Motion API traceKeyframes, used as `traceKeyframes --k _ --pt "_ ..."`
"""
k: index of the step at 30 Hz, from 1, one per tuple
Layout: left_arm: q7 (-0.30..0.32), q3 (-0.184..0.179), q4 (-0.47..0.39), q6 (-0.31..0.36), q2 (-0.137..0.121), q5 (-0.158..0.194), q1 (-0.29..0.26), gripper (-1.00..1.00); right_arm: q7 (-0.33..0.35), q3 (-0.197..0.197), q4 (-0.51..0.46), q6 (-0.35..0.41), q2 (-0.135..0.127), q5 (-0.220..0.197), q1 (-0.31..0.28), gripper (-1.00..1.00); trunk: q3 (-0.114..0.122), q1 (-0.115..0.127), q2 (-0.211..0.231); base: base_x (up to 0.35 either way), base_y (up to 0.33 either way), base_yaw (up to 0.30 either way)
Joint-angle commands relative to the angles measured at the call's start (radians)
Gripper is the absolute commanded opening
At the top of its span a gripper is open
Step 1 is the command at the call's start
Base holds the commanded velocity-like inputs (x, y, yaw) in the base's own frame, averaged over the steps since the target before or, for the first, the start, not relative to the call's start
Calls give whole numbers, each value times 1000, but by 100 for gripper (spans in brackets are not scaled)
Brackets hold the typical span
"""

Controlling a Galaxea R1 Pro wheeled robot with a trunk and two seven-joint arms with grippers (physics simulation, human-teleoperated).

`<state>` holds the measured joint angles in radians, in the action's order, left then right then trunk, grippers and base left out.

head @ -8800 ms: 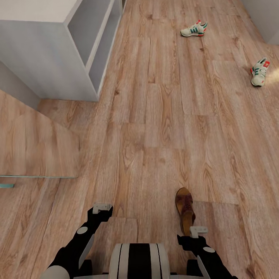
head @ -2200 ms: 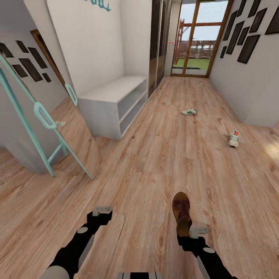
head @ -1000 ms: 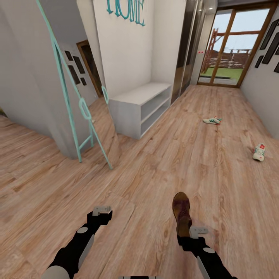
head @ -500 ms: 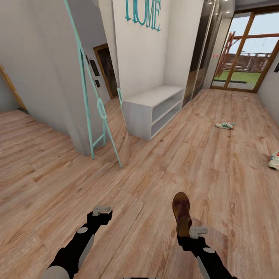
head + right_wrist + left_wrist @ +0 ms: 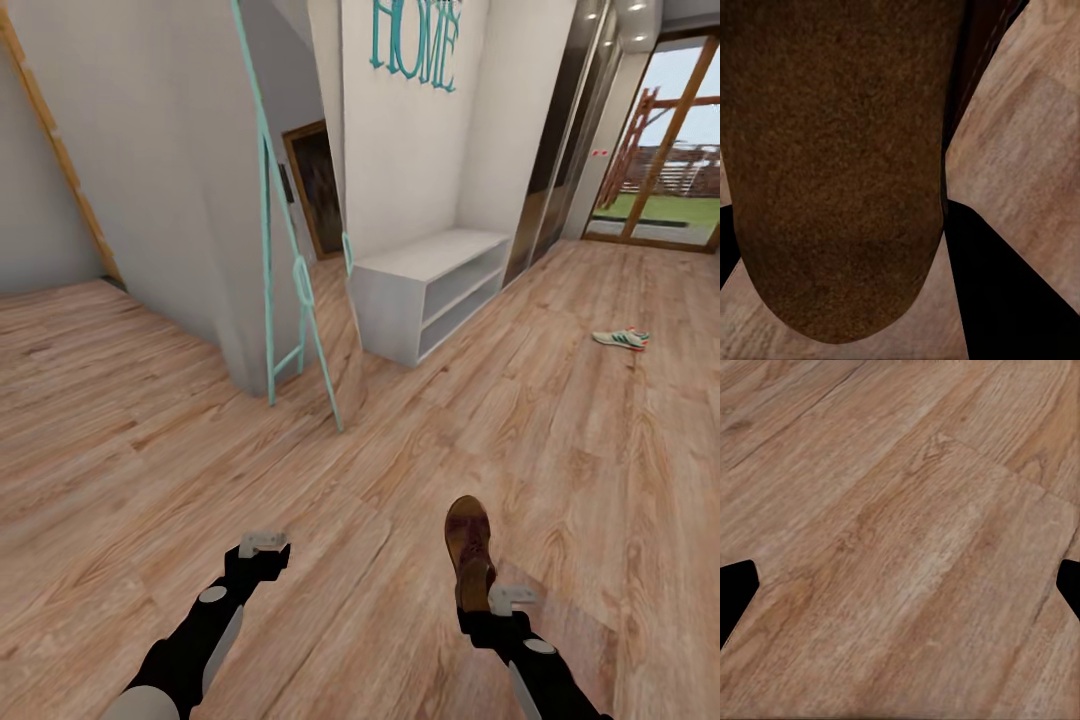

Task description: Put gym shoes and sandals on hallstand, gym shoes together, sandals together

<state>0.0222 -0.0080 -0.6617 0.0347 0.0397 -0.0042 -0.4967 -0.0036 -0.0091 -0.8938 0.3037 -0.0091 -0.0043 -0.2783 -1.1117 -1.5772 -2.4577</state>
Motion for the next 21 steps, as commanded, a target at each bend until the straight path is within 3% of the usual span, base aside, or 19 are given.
traceKeyframes --k 1,21 --pt "2 0 -1 4 0 0 0 100 -2 0 -2 6 0 -3 0 -100 0 0 0 -1 0 211" --pt "2 0 -1 4 0 1 0 100 -3 0 -2 6 0 -2 0 -100 25 0 0 0 0 216"
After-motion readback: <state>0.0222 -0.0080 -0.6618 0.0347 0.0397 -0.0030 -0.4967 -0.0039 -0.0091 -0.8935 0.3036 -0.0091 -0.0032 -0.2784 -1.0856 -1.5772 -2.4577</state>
